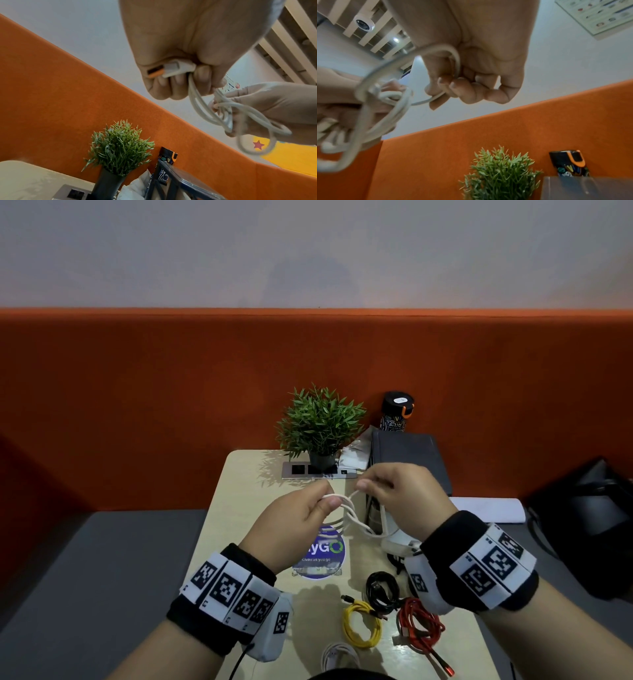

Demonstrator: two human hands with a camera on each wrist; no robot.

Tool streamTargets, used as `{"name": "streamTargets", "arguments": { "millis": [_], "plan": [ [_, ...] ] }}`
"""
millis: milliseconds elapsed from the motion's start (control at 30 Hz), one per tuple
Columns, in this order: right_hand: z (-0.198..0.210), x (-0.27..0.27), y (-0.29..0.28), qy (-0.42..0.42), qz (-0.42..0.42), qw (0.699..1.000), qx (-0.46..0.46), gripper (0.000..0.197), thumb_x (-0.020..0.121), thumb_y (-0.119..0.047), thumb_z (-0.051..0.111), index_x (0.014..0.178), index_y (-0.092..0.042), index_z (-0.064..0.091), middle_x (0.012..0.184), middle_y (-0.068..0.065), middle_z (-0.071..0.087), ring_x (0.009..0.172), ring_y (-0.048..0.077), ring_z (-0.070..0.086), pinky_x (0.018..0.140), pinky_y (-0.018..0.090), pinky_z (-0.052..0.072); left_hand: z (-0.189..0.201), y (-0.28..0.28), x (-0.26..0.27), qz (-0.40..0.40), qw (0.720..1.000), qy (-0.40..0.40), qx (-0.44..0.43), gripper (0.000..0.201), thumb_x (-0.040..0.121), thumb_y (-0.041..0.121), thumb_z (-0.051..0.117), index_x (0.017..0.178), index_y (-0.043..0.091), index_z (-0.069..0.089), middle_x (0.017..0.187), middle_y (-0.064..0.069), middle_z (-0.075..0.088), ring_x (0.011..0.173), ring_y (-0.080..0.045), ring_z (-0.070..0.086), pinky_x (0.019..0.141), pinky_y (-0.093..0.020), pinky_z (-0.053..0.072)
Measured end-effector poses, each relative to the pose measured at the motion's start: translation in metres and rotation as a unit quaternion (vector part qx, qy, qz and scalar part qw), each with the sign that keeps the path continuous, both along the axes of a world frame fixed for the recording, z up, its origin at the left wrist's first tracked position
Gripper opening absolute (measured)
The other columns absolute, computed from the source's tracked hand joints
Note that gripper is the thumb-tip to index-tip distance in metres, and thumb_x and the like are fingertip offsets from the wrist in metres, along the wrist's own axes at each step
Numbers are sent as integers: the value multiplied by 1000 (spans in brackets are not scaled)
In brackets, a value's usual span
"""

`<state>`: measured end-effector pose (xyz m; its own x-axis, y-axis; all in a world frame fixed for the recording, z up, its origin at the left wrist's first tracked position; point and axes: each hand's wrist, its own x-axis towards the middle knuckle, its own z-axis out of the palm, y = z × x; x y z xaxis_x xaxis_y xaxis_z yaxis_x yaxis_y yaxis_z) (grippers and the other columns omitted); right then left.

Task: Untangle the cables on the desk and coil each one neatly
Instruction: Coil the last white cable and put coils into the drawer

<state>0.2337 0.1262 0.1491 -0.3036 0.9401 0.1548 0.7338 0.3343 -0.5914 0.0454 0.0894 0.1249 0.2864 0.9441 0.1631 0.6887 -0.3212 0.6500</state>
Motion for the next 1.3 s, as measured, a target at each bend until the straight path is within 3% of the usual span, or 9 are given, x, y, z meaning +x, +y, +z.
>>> {"name": "streamTargets", "arguments": {
  "millis": [133,267,433,667,800,933,1033,1167,1300],
  "plan": [
    [-4,8,6,71,-95,993,-17,21,94,-24,56,77,-21,67,55,-11,52,54,2,45,48,13,30,3,-2,-5,16,999,-22,16,35,91,50,30,83,19,44,65,-3,48,61,-13,41,56,-33,29],
    [4,8,-3,179,-15,979,-93,13,91,-22,61,91,-23,74,52,-13,58,47,-4,49,49,6,34,4,-3,-9,36,999,-31,16,26,97,39,37,82,20,45,64,0,46,61,-13,42,57,-33,30],
    [-3,2,-9,48,61,990,-117,9,87,-29,65,89,-28,74,62,-21,63,62,-6,56,58,9,38,6,-5,-6,14,1000,-20,14,26,97,39,37,85,18,47,66,-3,47,60,-13,39,56,-32,29],
    [-12,21,8,166,-184,968,-44,22,97,-24,47,81,-18,62,73,-2,57,68,15,52,56,27,37,9,-11,-15,42,997,-62,33,25,94,42,36,74,27,43,60,5,44,59,-7,41,53,-26,27],
    [-17,38,19,250,-244,933,-91,23,93,-17,44,76,-17,60,59,2,49,55,23,44,54,35,36,9,-11,-21,74,994,-65,39,27,98,31,41,71,31,41,59,8,45,58,0,44,51,-19,29],
    [-20,35,12,136,-206,959,-140,9,90,-20,55,94,-16,61,70,3,61,55,17,52,52,27,40,5,-6,-26,113,988,-94,39,29,98,33,38,73,21,44,60,3,45,54,-6,39,52,-27,28],
    [-20,33,5,46,-166,976,-136,34,92,-33,56,125,-25,53,106,1,60,86,14,59,72,25,42,5,-4,-27,136,980,-139,41,32,99,30,37,72,16,46,57,5,42,52,-6,35,50,-23,26],
    [-4,15,-12,108,-61,992,24,27,94,-39,50,115,-30,65,106,-10,51,94,-2,49,76,12,38,7,-3,-22,145,970,-195,11,35,100,27,37,68,17,47,48,10,39,48,-5,33,50,-22,27],
    [2,-9,-25,106,96,990,9,32,90,-40,53,122,-38,59,109,-18,58,100,-6,52,84,13,41,10,-2,-13,129,960,-247,-21,37,100,28,36,69,13,48,47,10,38,48,-7,32,53,-26,28]
  ]
}}
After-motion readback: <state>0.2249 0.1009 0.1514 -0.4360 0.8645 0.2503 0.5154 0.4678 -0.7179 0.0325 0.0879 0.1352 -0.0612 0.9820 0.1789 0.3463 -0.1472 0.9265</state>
